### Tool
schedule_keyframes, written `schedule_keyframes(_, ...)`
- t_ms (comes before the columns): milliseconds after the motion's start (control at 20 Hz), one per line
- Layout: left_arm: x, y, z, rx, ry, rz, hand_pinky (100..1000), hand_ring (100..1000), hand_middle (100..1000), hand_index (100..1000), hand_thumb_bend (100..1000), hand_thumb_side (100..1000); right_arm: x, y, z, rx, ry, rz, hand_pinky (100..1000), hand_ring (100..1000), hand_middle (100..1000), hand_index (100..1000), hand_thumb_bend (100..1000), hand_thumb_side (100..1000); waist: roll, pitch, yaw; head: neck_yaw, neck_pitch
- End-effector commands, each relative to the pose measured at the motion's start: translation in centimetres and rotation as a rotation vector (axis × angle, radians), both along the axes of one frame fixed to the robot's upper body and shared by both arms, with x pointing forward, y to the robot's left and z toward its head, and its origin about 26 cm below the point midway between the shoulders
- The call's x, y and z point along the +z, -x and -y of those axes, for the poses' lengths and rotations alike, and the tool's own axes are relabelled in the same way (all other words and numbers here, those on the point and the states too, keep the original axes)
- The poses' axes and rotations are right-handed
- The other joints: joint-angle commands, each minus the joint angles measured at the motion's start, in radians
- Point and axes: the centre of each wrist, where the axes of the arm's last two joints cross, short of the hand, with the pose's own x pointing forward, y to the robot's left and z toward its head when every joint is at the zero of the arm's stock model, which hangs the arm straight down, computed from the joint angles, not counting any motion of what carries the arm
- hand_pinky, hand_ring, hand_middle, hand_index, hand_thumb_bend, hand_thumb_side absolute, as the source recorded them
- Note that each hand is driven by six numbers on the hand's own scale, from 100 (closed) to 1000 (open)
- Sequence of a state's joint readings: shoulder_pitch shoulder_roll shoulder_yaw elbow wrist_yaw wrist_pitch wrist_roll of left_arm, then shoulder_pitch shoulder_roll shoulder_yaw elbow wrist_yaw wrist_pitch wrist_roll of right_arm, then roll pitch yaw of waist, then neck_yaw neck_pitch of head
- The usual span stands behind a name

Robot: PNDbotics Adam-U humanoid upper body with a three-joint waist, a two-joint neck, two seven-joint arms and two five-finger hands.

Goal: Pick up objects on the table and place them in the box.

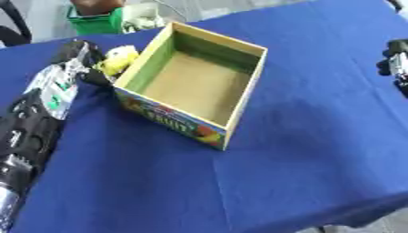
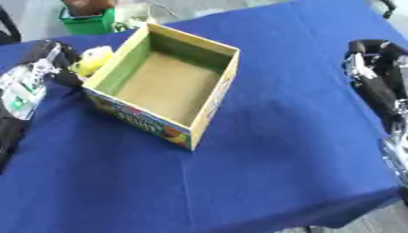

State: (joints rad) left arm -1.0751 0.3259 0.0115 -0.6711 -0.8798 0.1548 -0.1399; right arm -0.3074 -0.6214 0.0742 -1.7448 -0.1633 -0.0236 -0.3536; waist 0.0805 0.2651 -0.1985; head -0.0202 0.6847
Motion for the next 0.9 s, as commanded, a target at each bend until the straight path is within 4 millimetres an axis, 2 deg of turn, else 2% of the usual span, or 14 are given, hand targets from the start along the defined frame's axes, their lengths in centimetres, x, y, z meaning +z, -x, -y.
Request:
schedule_keyframes(50,0.71,0.01,-1.08,0.023,0.030,0.010,471,462,442,527,557,112,1.05,0.08,0.53,-0.003,0.022,0.023,599,591,586,693,100,500,-0.010,-0.018,0.002,-0.003,0.001)
schedule_keyframes(400,0.81,0.07,-1.06,0.049,0.080,0.081,356,317,293,390,409,100,0.97,0.09,0.55,-0.003,0.021,0.021,599,591,586,693,100,500,-0.016,-0.022,0.006,-0.009,0.002)
schedule_keyframes(900,1.17,0.15,-1.19,0.153,0.115,0.235,191,186,145,238,440,100,0.93,0.11,0.56,-0.002,0.018,0.019,600,591,587,693,100,499,-0.026,-0.026,0.013,-0.013,0.002)
